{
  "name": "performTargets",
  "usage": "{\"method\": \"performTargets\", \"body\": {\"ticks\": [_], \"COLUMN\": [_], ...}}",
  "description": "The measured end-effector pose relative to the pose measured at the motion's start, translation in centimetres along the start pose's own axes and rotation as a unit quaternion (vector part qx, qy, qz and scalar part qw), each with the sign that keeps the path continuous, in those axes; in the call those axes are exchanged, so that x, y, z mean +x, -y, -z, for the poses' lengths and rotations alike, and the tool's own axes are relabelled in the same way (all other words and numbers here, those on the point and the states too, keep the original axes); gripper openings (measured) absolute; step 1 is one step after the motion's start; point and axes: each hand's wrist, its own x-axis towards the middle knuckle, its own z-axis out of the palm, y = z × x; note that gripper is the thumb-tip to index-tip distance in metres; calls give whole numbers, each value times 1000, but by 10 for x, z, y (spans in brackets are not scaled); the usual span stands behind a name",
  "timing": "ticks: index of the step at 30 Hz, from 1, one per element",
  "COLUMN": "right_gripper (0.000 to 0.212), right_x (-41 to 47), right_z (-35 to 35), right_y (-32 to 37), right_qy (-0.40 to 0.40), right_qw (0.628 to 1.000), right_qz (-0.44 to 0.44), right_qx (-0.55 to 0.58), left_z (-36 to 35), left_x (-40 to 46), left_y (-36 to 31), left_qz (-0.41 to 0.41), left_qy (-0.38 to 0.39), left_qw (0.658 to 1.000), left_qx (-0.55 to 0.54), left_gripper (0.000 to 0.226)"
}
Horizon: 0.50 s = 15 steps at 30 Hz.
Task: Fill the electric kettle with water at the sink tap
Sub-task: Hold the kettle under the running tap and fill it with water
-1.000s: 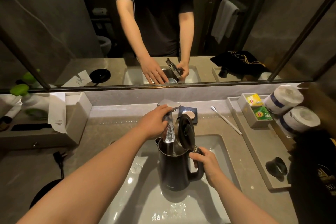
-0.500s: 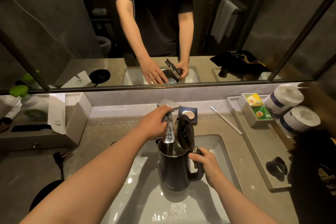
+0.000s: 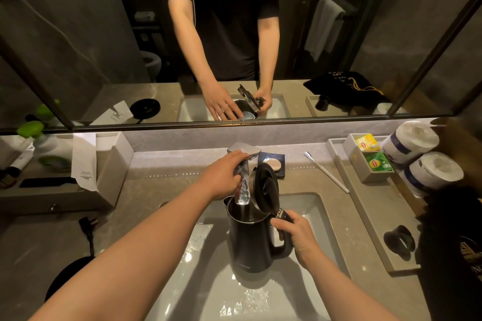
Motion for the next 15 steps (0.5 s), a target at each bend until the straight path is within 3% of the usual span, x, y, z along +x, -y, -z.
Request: {"method": "performTargets", "body": {"ticks": [6,15], "right_gripper": [30,18], "right_x": [0,-3], "right_z": [0,-1], "right_y": [0,1], "right_qy": [0,4], "right_qw": [1000,1000], "right_qz": [2,5], "right_qx": [-15,0], "left_z": [-1,0], "left_x": [1,0], "left_y": [1,0], "left_qz": [2,2], "left_qy": [2,0], "left_qw": [1000,1000], "left_qx": [2,4], "left_gripper": [63,64]}}
